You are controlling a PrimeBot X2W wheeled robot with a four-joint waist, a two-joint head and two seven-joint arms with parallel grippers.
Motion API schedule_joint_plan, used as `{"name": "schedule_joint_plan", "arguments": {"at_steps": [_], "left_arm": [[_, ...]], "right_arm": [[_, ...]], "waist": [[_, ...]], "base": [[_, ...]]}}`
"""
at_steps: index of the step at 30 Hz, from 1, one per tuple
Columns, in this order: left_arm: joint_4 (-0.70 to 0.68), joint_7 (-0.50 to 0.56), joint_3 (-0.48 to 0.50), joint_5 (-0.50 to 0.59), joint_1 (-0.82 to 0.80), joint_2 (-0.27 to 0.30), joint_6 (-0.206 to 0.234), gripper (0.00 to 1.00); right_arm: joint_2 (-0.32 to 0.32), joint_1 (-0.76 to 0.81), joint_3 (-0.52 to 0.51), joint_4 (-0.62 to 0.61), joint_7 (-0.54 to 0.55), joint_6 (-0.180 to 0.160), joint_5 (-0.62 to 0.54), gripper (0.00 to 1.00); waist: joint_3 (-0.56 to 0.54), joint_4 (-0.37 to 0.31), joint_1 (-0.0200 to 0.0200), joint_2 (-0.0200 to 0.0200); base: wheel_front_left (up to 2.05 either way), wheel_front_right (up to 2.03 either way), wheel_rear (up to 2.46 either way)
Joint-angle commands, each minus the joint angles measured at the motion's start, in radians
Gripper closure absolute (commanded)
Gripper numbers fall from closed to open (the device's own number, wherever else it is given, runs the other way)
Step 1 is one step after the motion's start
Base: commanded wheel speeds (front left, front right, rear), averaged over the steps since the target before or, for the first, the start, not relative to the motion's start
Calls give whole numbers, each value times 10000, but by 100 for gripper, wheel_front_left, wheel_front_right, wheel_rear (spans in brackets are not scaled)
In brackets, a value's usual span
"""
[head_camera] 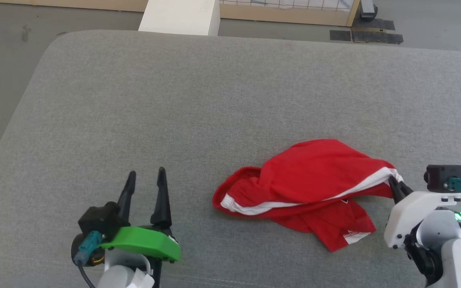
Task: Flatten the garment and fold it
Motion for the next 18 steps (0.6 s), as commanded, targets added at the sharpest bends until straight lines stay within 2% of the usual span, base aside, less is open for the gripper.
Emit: {"name": "schedule_joint_plan", "arguments": {"at_steps": [1, 7, 10, 18], "left_arm": [[94, -35, -80, 11, -162, 20, -149, 0], [307, 322, -788, 142, -286, 461, -912, 0], [297, 785, -1503, 293, -388, 952, -1263, 0], [421, 2084, -3135, -11, -1043, 2255, -1467, 0]], "right_arm": [[-6, -110, -115, 114, 5, -15, -66, 0], [-6, 221, -532, 69, -964, -15, -123, 0], [-6, 620, -408, -209, -1633, -15, -220, 0], [-6, 1606, 61, -959, -2733, -15, -26, 0]], "waist": [[-29, 6, 0, -1], [-210, -38, 0, -1], [-296, -108, 0, -1], [-397, -490, 0, -1]], "base": [[0, 0, 0], [0, 0, 0], [0, 0, 0], [0, 0, 0]]}}
